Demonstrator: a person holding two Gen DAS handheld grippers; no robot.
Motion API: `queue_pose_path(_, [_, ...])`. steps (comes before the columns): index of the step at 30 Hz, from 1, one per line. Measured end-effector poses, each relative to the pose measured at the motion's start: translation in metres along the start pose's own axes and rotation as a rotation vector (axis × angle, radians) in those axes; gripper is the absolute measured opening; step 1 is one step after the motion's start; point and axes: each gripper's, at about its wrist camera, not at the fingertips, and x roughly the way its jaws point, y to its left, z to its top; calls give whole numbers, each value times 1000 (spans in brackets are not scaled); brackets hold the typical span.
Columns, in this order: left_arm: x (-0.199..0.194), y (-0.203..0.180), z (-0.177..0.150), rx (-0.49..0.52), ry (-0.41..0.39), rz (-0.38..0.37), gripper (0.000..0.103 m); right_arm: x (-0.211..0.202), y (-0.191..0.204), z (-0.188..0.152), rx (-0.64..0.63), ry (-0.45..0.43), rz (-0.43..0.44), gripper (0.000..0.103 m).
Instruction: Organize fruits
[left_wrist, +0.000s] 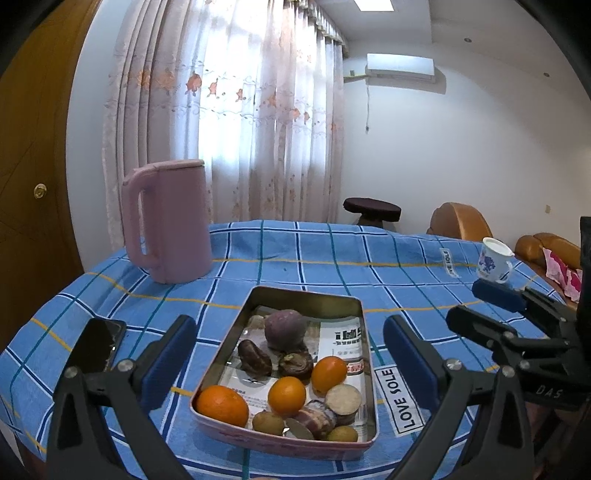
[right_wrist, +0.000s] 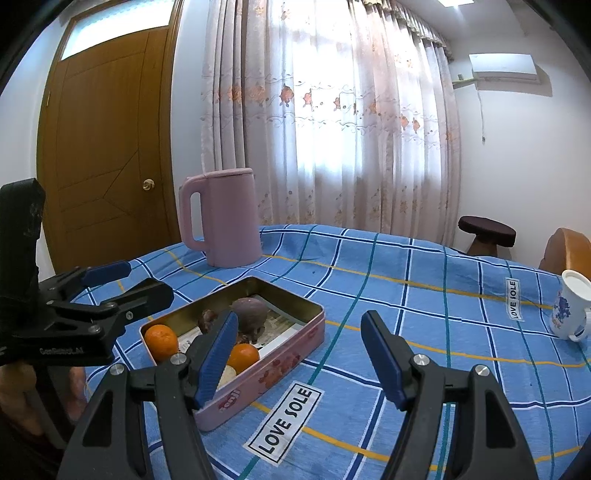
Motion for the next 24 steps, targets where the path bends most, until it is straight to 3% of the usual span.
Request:
queue_pose_path(14, [5, -5, -4, 17, 25, 2, 103, -5, -22, -7, 16, 22, -41, 71])
queue_pose_path(18, [4, -4, -5, 14, 21, 13, 103, -7, -52, -16, 41, 70, -109, 71])
queue_pose_path(24, [8, 1, -8, -12, 36, 3, 103, -18, -120, -31, 118, 142, -280, 71])
